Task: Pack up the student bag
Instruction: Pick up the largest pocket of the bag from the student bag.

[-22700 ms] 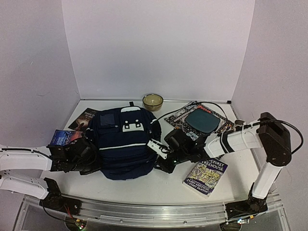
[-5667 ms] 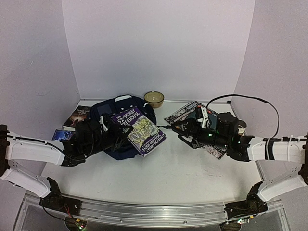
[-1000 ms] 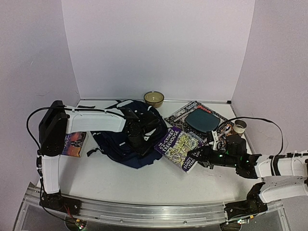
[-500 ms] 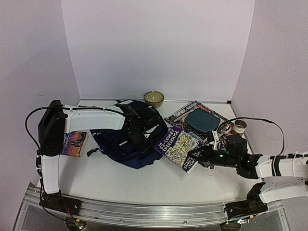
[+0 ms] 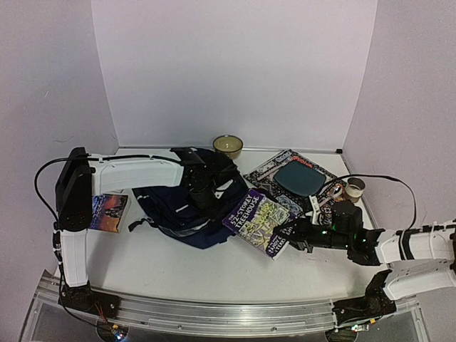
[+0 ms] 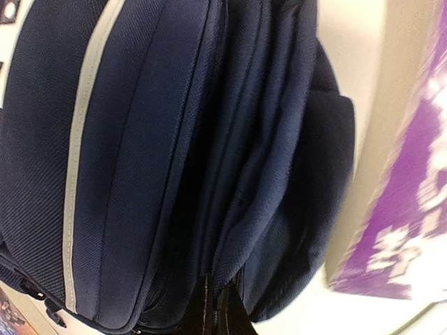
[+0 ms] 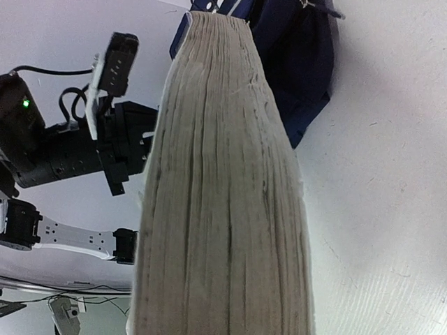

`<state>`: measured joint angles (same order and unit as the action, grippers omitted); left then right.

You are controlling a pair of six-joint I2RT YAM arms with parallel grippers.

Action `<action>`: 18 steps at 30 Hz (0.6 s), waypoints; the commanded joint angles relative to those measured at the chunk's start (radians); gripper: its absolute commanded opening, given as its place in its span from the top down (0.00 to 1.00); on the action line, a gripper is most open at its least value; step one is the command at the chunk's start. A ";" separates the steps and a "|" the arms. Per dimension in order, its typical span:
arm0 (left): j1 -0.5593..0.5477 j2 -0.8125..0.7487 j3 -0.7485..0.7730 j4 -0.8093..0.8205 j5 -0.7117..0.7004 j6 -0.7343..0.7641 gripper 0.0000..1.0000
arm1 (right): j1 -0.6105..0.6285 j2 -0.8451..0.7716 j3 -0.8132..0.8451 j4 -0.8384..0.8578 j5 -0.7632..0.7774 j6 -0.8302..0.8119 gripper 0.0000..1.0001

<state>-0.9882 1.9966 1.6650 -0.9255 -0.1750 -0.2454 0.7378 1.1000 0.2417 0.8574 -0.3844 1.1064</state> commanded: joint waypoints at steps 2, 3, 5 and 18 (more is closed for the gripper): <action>0.002 -0.086 0.118 0.015 0.018 -0.060 1.00 | 0.034 0.096 0.043 0.258 -0.061 0.055 1.00; 0.002 -0.089 0.130 0.016 0.022 -0.071 1.00 | 0.038 0.121 0.044 0.296 -0.069 0.069 1.00; 0.001 -0.094 0.164 0.017 0.033 -0.091 1.00 | 0.047 0.176 0.055 0.370 -0.089 0.089 1.00; -0.021 -0.160 0.215 0.065 0.224 -0.137 1.00 | 0.048 0.437 0.250 0.559 -0.173 0.149 1.00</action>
<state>-0.9878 1.9404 1.8178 -0.9419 -0.0293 -0.3557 0.7818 1.5195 0.3751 1.1779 -0.4971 1.2382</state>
